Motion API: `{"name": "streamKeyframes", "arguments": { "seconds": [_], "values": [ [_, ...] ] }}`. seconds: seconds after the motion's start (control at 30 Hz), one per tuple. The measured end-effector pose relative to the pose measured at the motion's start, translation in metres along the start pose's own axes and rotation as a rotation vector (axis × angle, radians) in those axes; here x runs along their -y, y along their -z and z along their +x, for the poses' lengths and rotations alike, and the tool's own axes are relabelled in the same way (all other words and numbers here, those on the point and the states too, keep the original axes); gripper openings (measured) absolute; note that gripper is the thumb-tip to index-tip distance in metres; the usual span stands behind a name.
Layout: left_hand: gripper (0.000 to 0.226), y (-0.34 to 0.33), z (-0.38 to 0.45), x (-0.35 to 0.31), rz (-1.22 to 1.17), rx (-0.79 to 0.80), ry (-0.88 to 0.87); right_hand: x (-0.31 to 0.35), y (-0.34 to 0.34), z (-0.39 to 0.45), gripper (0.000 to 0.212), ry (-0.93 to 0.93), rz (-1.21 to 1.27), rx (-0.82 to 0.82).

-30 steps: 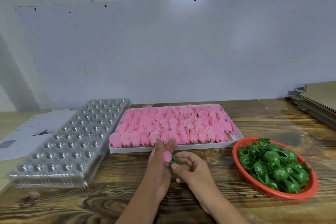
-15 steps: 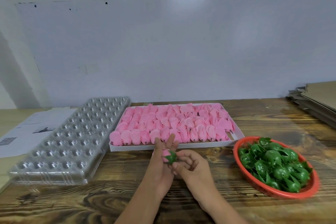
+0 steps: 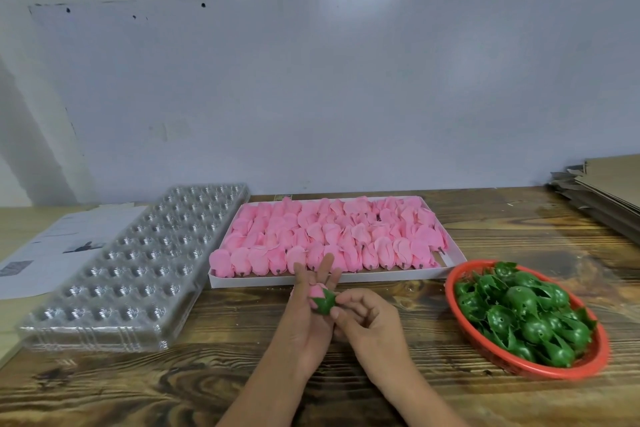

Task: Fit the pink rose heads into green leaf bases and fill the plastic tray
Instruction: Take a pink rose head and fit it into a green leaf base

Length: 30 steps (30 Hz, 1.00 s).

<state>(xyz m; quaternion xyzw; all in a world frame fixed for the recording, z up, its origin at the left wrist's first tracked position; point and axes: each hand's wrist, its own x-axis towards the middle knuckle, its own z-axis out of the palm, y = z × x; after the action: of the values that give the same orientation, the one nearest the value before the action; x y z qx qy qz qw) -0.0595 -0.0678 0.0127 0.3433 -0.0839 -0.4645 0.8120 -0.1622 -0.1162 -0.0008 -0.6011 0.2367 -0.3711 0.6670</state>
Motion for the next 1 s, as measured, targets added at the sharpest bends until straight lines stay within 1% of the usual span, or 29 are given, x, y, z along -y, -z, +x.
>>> {"name": "streamKeyframes", "arguments": {
  "seconds": [0.13,0.3,0.43,0.57,0.83,1.0],
  "values": [
    [0.044,0.0052,0.0034,0.0019,0.023,0.033,0.019,0.0006,-0.0004,-0.0004,0.019,-0.001,0.012,-0.009],
    [0.047,0.0062,0.0042,0.0032,0.004,0.023,0.04,0.003,-0.0007,-0.0011,0.018,0.001,0.044,-0.002],
    [0.042,0.0058,0.0037,0.0024,-0.001,0.039,0.033,0.0041,-0.0002,-0.0009,0.016,0.002,0.068,0.009],
    [0.046,0.0062,0.0037,0.0028,-0.019,0.034,0.044,0.0051,0.0014,-0.0009,0.016,0.014,0.047,0.002],
    [0.044,0.0053,0.0045,0.0019,-0.081,0.026,0.012,0.0034,0.0021,-0.0033,0.022,0.08,-0.067,-0.038],
    [0.045,0.0028,0.0,0.0018,0.029,0.059,0.03,0.005,0.001,-0.0065,0.035,0.106,-0.147,-0.007]
  ]
}}
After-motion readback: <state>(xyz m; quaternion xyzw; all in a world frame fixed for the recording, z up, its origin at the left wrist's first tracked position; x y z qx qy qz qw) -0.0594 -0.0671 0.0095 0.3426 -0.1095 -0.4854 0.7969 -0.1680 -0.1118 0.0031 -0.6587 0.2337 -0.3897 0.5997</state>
